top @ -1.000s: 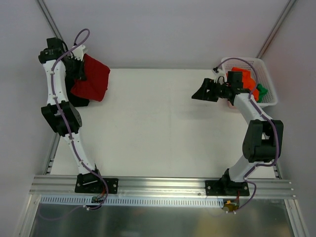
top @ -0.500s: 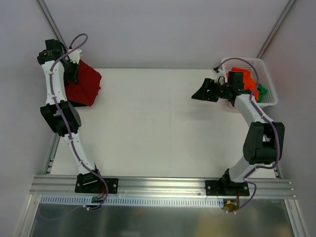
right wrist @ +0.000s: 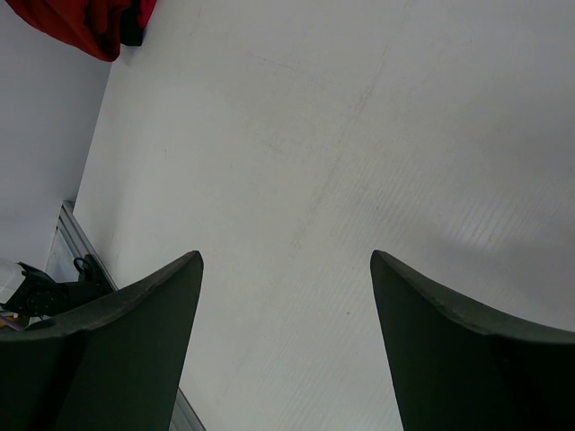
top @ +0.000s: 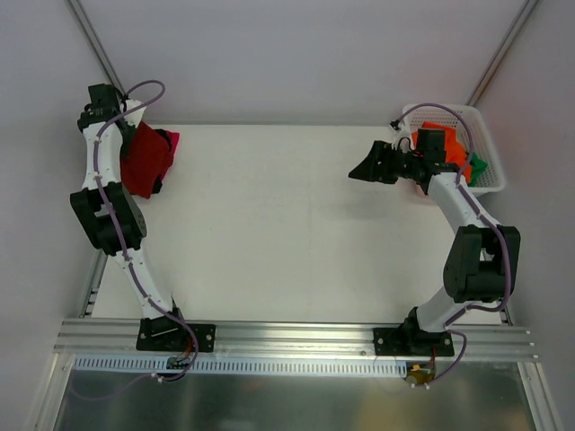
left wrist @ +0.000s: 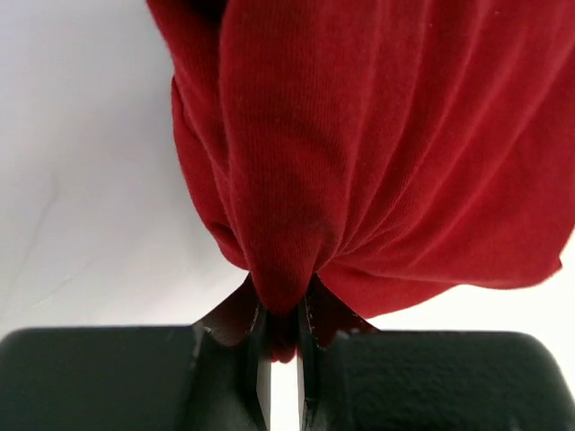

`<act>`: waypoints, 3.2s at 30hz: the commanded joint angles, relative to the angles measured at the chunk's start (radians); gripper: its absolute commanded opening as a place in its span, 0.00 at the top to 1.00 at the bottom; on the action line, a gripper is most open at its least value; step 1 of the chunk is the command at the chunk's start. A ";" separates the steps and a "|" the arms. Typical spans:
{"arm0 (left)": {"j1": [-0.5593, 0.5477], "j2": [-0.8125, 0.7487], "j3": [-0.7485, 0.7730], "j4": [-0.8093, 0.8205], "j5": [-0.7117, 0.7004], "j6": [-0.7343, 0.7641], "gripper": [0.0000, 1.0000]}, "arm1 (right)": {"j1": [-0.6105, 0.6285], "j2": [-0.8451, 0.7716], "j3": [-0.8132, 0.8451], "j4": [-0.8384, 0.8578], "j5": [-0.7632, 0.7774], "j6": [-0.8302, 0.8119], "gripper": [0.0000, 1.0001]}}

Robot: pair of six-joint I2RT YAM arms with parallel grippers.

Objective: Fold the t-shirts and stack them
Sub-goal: Neatly place the folded tshirt to the corner

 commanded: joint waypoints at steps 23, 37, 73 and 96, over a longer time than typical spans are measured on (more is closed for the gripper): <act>0.002 -0.319 -0.574 0.970 -0.179 0.265 0.01 | -0.005 -0.033 0.002 0.016 -0.012 -0.002 0.21; -0.193 -0.773 -1.002 0.497 0.266 -0.035 0.01 | 0.401 0.134 0.329 -0.469 0.527 -0.515 0.22; -0.198 -0.104 -0.762 1.154 -0.420 0.303 0.01 | 0.515 0.234 0.407 -0.531 0.506 -0.507 0.23; -0.222 0.190 -0.294 0.798 -0.314 0.067 1.00 | 0.397 0.131 0.383 -0.580 0.552 -0.486 0.23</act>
